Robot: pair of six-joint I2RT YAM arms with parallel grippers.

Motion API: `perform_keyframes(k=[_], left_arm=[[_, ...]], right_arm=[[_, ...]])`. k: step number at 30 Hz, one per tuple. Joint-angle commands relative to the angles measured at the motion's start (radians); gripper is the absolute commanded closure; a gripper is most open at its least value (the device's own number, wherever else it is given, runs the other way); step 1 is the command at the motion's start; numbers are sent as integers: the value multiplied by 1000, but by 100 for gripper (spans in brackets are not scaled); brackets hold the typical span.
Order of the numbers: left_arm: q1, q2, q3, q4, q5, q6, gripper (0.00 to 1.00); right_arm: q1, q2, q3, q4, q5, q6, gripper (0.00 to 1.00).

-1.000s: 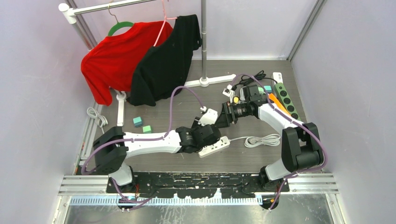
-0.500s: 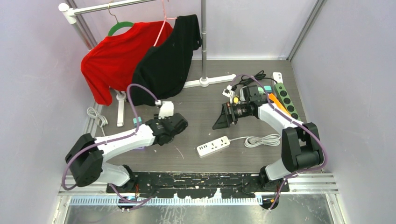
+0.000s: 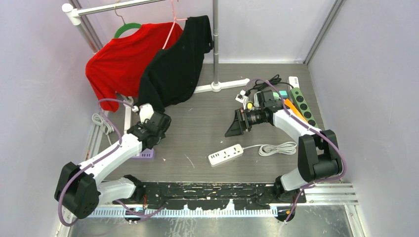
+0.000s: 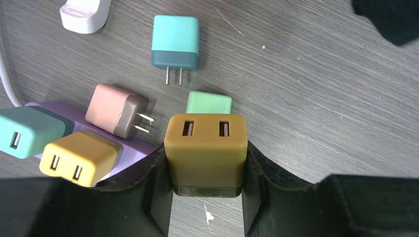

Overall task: Pull the plug off the socket
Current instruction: Place the plug at the center of the board.

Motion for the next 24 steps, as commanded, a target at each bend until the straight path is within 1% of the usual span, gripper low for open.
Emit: perform_keyframes(k=[1,8,14,16,17,18,19,21,22,24], left_arm=[[81,-9,-6,43,64,11,100],[163,52,-7,75,136,31,100],[208,106,-2,91,160,43,98],[218,115,1,87,157,42,68],[222,115,3,83,149,35,48],[224,131,5,79,142,29,36],[227,146,7,76,137,28,29],[230,159,13,76,136,33,24],[230,162,16,76,136,35,20],[232,167,23,77,138,41,14]], right_arm=[[-2,-21,32,-3,-15,-12,0],[-3,-20,30,-3,-15,-12,0],[-3,-18,29,-2,-15,-14,0],[-3,-18,29,-2,-14,-14,0],[-3,-18,29,-2,-14,-14,0],[-3,-17,30,-2,-15,-14,0],[-3,-17,30,-3,-14,-14,1],[-3,-15,30,-2,-13,-14,0],[-3,-15,29,-2,-13,-14,0],[-3,-15,27,-2,-12,-15,0]])
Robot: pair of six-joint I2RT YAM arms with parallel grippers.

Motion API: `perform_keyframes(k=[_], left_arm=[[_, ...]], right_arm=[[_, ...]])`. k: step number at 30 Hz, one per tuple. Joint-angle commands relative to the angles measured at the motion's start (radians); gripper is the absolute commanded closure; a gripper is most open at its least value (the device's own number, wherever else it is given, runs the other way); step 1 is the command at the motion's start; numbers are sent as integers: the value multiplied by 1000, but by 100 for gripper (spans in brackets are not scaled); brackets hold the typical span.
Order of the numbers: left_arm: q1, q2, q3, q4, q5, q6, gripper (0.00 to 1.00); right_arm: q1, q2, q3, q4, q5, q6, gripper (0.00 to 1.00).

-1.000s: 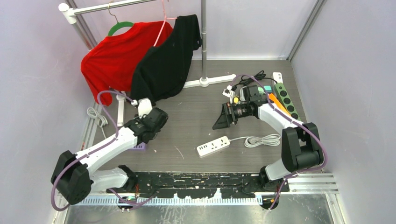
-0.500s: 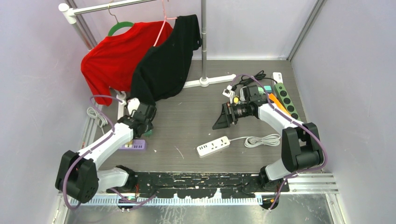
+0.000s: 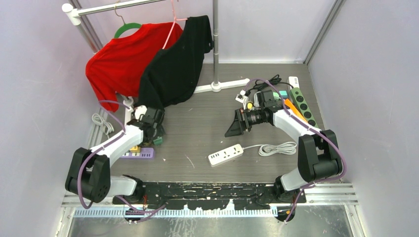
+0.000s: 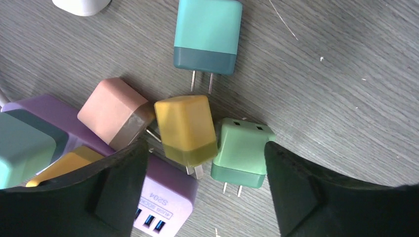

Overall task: Pull the plug off the socket
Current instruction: Place the plug at the center of the board, then pick up the socket from the center of the board.

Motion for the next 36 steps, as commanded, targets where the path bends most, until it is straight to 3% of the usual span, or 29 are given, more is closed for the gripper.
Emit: perform_keyframes(k=[1,7,12,20,24,26,30,32,36], left_arm=[[8,9,34,20,-15,12,10],[9,-28,55,-2,33,33,2],[9,-158,68,-6,146,70,0],[9,-306,145,44,480,121,0],[9,-364,225,88,660,231,0],[9,-384,276,97,737,325,0],[9,-414,330,39,746,518,2],[8,-437,277,45,694,606,8],[6,-530,95,146,644,666,8]], right_arm=[[-3,-15,27,-2,-12,-15,0],[-4,-17,30,-12,-7,-26,0],[-4,-30,44,-87,-4,-152,0],[-7,-150,-7,-322,-43,-763,0],[-5,-180,-42,-524,-49,-1225,0],[13,-186,-54,-556,-19,-1317,0],[111,-230,-113,-385,124,-1229,0],[159,-236,-136,-305,226,-1183,0],[226,-204,-147,-200,326,-1090,3]])
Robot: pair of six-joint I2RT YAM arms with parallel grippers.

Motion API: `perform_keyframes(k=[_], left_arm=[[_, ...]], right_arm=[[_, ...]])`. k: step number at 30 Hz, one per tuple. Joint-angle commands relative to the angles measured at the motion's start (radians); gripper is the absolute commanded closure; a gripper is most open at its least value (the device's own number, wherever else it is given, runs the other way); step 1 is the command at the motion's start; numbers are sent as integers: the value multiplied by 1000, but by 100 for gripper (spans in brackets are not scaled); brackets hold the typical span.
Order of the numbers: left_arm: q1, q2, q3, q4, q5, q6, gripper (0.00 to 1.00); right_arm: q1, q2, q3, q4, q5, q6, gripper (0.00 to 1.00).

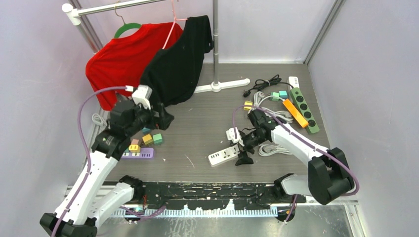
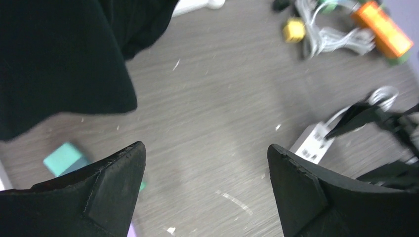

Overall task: Pull the plug off the socket
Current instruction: Pick up the socket from the center of the board.

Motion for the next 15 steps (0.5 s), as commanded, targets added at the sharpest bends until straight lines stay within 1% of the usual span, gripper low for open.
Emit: perform_keyframes(k=[1,4,7,9,12,15], left_arm=[[2,-84,-170,85,-20,162,9],[2,-148,-207,82,-45,191,9],[2,-191,-229,85,-82,194,9],[2,-197,-233,82,-93,197,9],[2,-187,-230,77,-103,201,10],[2,-178,-227,69,-104,204,10]], right_arm=[[68,11,-6,175,162,70,4],[119,52,-11,225,223,121,5],[171,95,-1,269,299,177,10],[195,117,9,289,342,212,14],[222,140,15,290,390,206,20],[240,160,16,295,436,197,29]])
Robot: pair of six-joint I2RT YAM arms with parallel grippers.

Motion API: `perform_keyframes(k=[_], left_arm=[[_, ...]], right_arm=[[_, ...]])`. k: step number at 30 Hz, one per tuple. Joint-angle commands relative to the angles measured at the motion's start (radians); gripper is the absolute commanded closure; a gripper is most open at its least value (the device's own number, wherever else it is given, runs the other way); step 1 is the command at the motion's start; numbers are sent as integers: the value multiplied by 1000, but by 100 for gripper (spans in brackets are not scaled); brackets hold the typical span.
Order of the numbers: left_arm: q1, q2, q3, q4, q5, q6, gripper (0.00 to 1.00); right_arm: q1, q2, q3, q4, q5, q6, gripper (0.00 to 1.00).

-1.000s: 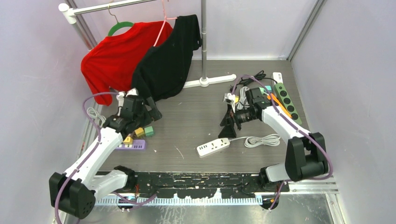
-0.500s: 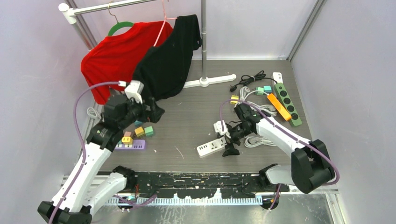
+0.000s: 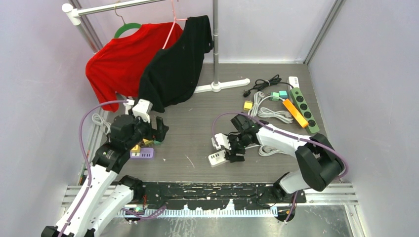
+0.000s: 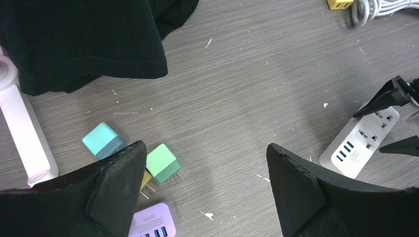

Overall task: Pull the plug off the socket
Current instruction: Pick up the socket from the center of the board.

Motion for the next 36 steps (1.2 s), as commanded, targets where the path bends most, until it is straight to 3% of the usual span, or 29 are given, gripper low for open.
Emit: perform_keyframes(k=[1,7,13,21,24,30,32,36], left_arm=[[3,9,19,41,-24,31,10],[2,-1,16,39,-34,36,11],[2,-7,14,37,-33,36,11],[2,-27,10,37,-29,37,11],[2,-30,10,39,-29,36,11],[1,-36,9,40,-17,35,11],[3,-39,8,40,-14,33,11],[2,-45,5,44,-5,32,11]], right_arm=[[25,23,29,37,95,20,32],[42,37,39,27,111,20,50],[17,10,78,-12,62,50,80],[-218,-110,103,4,-174,191,98],[-336,-154,104,81,-181,321,99],[-521,-191,77,336,34,661,99],[-553,-195,50,471,288,822,99],[-589,-165,17,665,573,927,94]])
